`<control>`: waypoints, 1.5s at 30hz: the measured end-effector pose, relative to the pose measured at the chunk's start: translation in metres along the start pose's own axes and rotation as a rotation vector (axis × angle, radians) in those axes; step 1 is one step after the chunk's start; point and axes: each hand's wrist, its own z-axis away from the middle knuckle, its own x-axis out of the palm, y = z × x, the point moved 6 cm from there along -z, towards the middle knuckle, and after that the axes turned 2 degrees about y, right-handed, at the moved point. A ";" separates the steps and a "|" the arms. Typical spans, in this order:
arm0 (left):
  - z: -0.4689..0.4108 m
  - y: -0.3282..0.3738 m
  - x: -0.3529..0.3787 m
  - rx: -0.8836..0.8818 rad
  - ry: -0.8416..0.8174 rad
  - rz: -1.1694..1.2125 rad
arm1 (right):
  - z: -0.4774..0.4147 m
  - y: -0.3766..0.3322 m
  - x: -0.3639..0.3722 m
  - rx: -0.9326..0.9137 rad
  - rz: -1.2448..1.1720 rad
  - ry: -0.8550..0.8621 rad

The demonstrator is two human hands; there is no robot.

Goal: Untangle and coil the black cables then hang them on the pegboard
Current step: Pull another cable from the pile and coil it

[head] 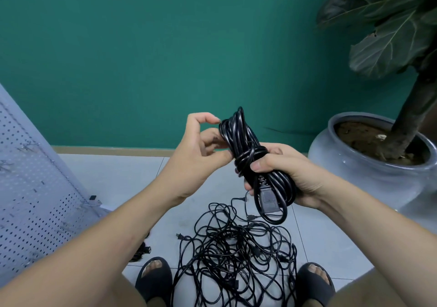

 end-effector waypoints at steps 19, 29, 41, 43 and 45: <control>0.006 0.009 0.001 0.083 -0.197 -0.373 | 0.010 -0.008 0.008 -0.020 0.420 -0.239; -0.003 0.013 -0.005 0.243 -0.136 -0.843 | 0.003 -0.009 -0.006 -0.068 0.678 0.171; -0.007 -0.003 -0.005 -0.011 0.067 -0.904 | 0.006 -0.006 -0.010 -0.214 0.663 0.489; -0.003 -0.012 -0.003 -0.076 0.053 -0.862 | 0.006 0.001 -0.010 -0.203 0.652 0.515; 0.000 -0.018 -0.002 -0.132 0.004 -0.769 | 0.004 0.005 -0.009 -0.186 0.637 0.533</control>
